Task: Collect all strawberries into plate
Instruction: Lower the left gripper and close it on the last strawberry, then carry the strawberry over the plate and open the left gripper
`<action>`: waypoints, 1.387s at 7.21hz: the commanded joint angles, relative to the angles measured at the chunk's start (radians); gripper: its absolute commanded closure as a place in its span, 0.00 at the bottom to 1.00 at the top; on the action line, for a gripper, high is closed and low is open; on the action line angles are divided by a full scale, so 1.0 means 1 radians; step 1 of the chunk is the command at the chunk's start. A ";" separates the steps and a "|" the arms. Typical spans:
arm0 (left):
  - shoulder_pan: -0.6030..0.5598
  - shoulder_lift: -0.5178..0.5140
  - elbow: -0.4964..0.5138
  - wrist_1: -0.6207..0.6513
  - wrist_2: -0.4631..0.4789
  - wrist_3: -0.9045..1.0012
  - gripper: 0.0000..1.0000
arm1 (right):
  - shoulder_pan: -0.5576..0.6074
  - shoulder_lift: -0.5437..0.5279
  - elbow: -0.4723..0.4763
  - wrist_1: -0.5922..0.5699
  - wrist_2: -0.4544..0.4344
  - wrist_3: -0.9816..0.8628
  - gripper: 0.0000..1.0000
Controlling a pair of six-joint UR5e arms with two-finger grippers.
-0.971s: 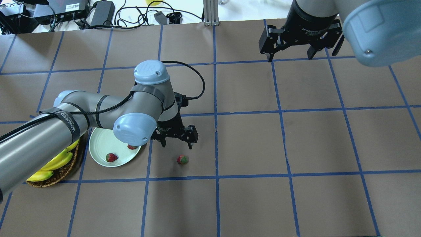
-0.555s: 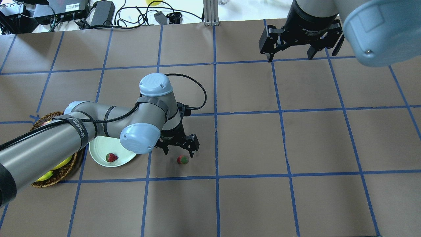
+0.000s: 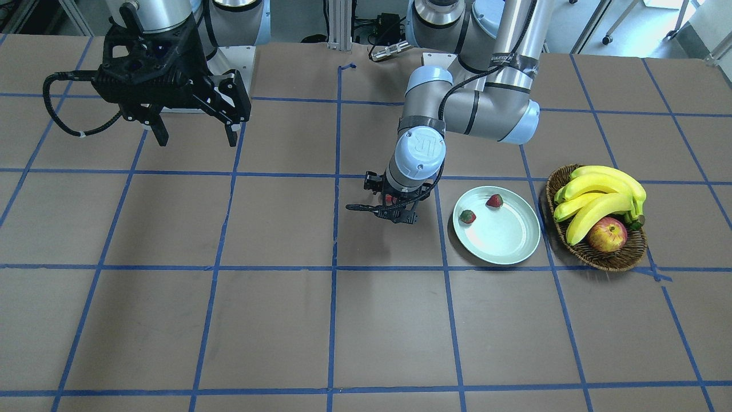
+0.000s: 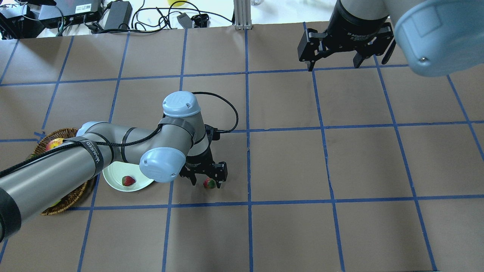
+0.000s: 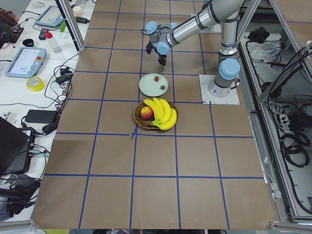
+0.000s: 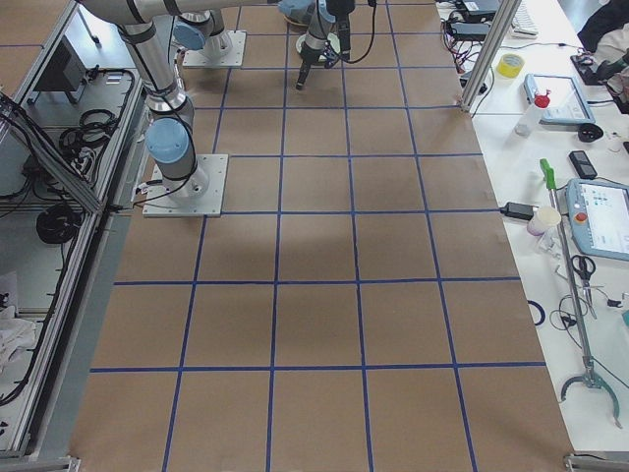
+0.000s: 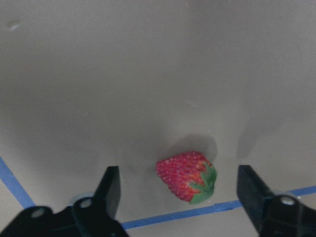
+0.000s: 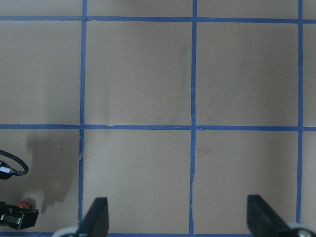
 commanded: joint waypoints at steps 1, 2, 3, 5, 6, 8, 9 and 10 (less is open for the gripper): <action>0.000 -0.004 0.006 0.006 -0.001 0.002 0.47 | 0.000 0.000 0.000 0.000 -0.001 0.000 0.00; 0.001 -0.005 0.006 0.005 -0.001 0.002 0.82 | 0.000 0.000 0.000 0.000 -0.001 0.000 0.00; 0.001 -0.005 0.008 0.006 -0.001 0.000 1.00 | 0.000 0.000 0.000 0.000 0.000 0.000 0.00; 0.001 -0.004 0.009 0.006 0.001 0.000 1.00 | -0.003 0.000 0.000 0.000 -0.001 -0.001 0.00; 0.003 0.001 0.022 0.009 0.001 -0.008 1.00 | 0.000 0.000 0.000 0.000 -0.001 0.000 0.00; 0.030 0.007 0.133 -0.020 0.001 -0.014 1.00 | 0.000 0.000 0.000 0.000 -0.001 0.000 0.00; 0.088 0.002 0.172 -0.033 0.011 0.003 1.00 | 0.000 0.000 0.000 0.000 -0.001 0.000 0.00; 0.204 0.010 0.193 -0.049 0.013 0.062 1.00 | -0.003 0.000 0.000 0.000 -0.001 0.000 0.00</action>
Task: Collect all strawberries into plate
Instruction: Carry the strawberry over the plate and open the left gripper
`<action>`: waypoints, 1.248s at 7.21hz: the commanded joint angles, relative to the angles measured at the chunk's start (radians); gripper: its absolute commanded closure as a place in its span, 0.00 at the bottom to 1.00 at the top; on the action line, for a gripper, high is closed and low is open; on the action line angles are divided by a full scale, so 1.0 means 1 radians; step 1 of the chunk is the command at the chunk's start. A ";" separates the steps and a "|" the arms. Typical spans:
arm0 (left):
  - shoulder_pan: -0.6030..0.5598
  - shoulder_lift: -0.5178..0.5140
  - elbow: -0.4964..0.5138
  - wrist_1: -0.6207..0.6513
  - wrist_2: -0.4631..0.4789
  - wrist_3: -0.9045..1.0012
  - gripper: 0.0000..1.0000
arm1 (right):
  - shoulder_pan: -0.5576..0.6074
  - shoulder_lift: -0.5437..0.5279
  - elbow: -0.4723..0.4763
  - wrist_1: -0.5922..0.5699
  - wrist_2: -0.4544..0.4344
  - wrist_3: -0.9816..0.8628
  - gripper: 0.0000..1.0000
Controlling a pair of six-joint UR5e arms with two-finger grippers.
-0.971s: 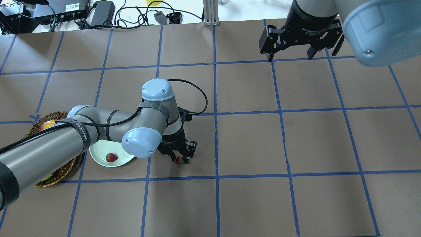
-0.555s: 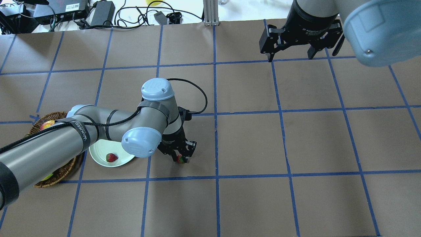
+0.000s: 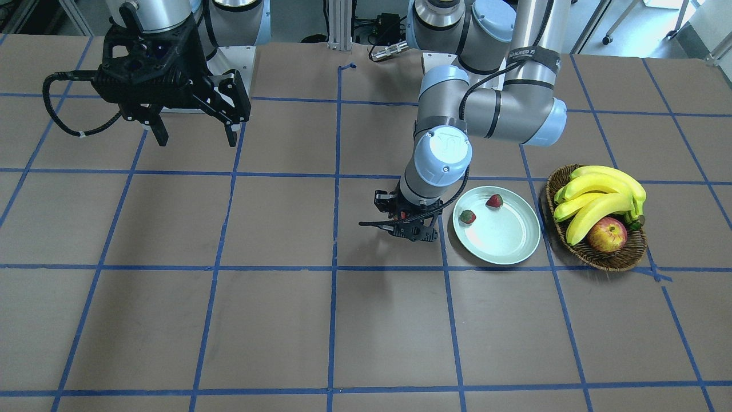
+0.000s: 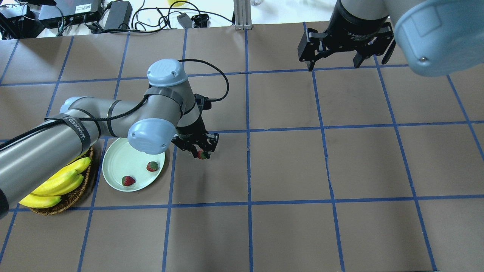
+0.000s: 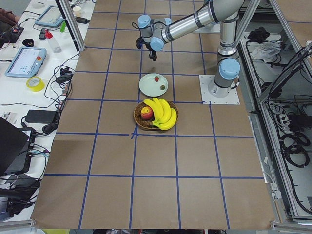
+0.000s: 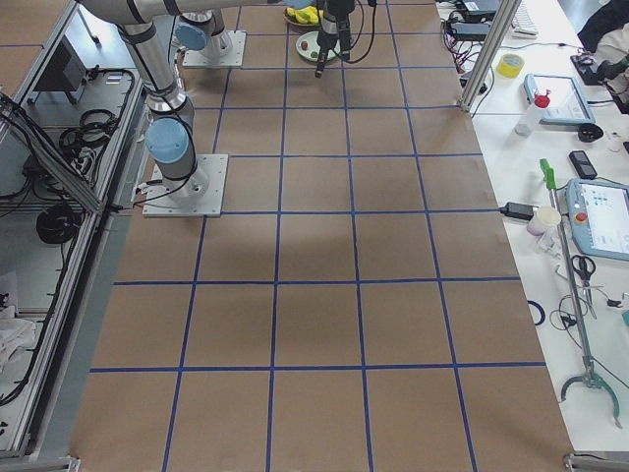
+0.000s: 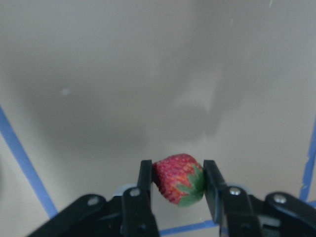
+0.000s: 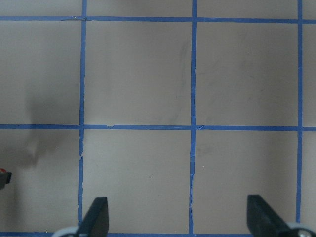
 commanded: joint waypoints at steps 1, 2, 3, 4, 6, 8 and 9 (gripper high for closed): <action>0.191 0.011 0.039 -0.012 0.009 0.155 1.00 | -0.002 0.002 0.000 0.000 0.000 0.000 0.00; 0.250 0.014 0.039 -0.016 0.018 0.170 1.00 | -0.002 0.002 0.000 0.000 0.000 0.000 0.00; 0.311 0.014 0.031 -0.030 0.058 0.171 1.00 | -0.002 0.002 0.000 0.000 0.002 0.000 0.00; 0.362 0.005 0.040 -0.064 0.067 0.170 1.00 | -0.002 0.002 0.000 0.000 0.000 0.000 0.00; 0.387 0.000 0.039 -0.065 0.078 0.154 1.00 | -0.002 0.000 0.000 0.002 0.000 0.000 0.00; 0.388 0.014 0.033 -0.094 0.087 0.153 0.29 | -0.002 0.000 0.000 0.000 0.000 0.000 0.00; 0.388 0.018 0.034 -0.120 0.087 0.153 0.05 | -0.002 0.000 0.000 0.002 0.000 0.000 0.00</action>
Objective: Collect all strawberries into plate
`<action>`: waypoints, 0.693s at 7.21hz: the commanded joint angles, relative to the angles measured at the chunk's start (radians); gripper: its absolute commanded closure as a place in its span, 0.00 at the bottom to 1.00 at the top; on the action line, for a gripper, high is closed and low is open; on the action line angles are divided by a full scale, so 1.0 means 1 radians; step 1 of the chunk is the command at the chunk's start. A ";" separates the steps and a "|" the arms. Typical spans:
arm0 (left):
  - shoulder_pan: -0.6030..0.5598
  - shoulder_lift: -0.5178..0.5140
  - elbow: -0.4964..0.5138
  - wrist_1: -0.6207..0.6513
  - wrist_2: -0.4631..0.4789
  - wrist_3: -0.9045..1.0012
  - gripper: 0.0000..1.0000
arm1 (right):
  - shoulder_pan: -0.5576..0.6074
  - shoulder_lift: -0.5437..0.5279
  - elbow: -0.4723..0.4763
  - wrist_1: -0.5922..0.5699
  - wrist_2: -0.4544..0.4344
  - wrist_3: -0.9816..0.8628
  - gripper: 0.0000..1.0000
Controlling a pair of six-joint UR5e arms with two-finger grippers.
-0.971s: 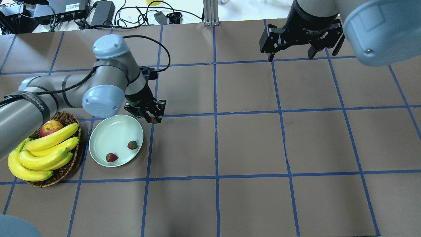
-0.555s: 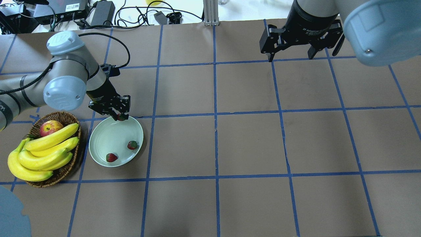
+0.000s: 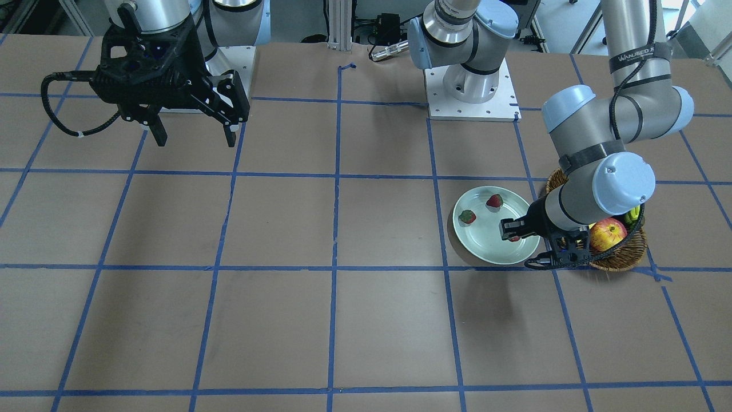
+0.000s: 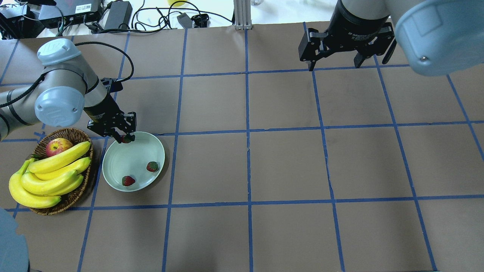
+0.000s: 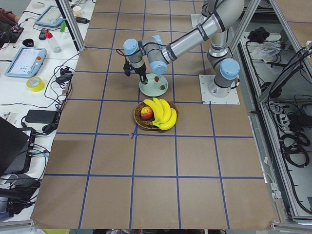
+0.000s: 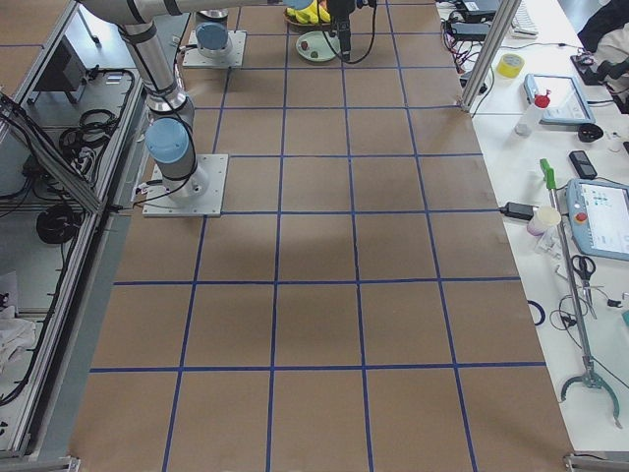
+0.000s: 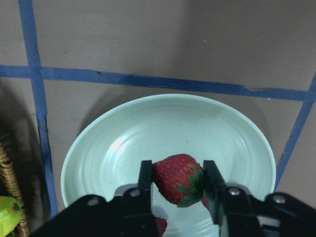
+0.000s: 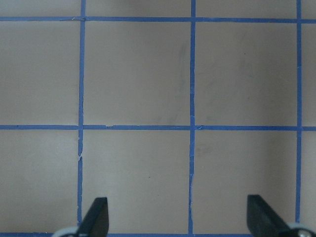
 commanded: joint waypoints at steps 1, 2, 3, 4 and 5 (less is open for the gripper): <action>0.003 0.014 0.005 -0.060 0.002 -0.002 0.00 | 0.000 0.000 0.000 0.000 0.000 0.000 0.00; 0.004 0.024 0.009 -0.086 0.002 -0.002 0.00 | 0.000 0.000 0.000 0.000 0.000 0.000 0.00; 0.004 0.038 0.025 -0.084 0.003 -0.003 0.00 | 0.000 0.001 0.000 0.000 0.000 0.000 0.00; 0.003 0.060 0.105 -0.146 0.019 -0.046 0.00 | 0.000 0.001 0.000 0.001 0.000 0.000 0.00; 0.000 0.077 0.203 -0.233 0.060 -0.048 0.00 | 0.000 0.001 0.000 0.001 0.000 0.000 0.00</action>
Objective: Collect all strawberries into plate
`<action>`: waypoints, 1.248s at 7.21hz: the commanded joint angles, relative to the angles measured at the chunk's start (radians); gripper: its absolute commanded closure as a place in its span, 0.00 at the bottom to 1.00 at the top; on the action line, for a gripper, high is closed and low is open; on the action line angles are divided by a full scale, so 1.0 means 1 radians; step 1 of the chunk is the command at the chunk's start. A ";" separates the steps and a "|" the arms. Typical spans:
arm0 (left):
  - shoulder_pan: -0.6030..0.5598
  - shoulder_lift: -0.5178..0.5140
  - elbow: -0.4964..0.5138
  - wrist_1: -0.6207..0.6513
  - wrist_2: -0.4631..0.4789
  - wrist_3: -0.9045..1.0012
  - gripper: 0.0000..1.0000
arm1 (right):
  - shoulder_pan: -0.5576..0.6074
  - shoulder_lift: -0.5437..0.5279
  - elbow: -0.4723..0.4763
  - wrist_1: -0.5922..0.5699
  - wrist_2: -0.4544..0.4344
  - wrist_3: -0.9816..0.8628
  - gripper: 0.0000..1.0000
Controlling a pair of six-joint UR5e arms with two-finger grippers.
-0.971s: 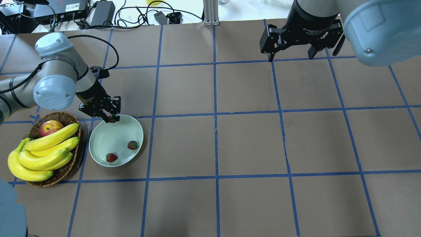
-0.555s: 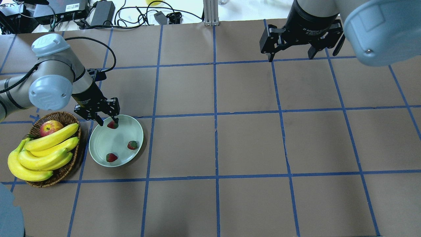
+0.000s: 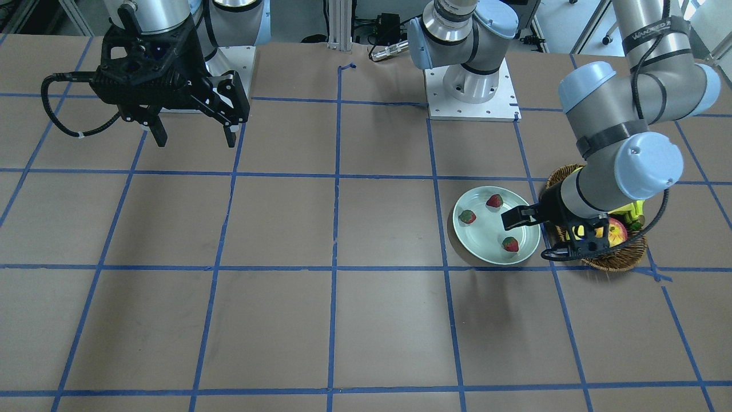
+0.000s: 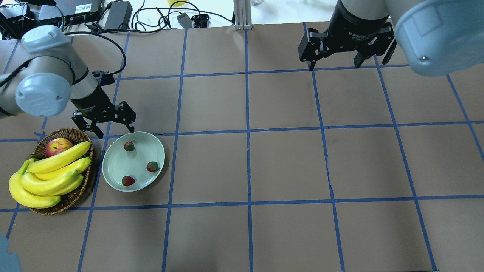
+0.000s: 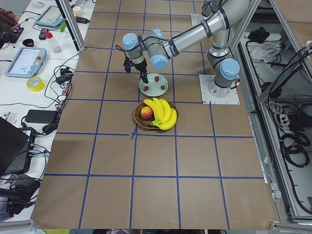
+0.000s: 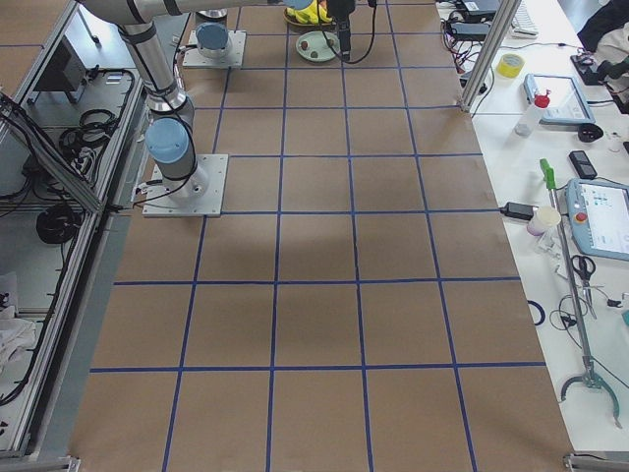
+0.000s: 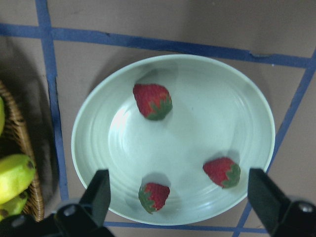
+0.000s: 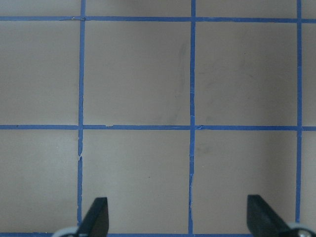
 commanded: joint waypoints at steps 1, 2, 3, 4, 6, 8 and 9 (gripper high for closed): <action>-0.018 0.037 0.156 -0.140 0.031 -0.014 0.00 | 0.000 -0.001 0.000 0.001 0.000 0.000 0.00; -0.018 0.072 0.168 -0.166 0.038 -0.018 0.00 | 0.000 0.000 0.000 0.001 0.000 0.000 0.00; -0.021 0.124 0.163 -0.174 0.036 -0.018 0.00 | 0.000 0.000 0.000 -0.001 0.000 0.000 0.00; -0.024 0.158 0.159 -0.177 0.033 -0.015 0.00 | 0.000 0.000 0.000 -0.001 0.000 0.000 0.00; -0.030 0.194 0.169 -0.212 0.038 -0.070 0.00 | 0.000 0.000 0.000 -0.001 0.000 0.000 0.00; -0.101 0.238 0.188 -0.210 0.025 -0.150 0.00 | 0.000 0.000 0.000 -0.001 0.000 0.000 0.00; -0.124 0.255 0.188 -0.222 0.028 -0.146 0.00 | 0.000 0.000 0.000 -0.001 0.000 0.000 0.00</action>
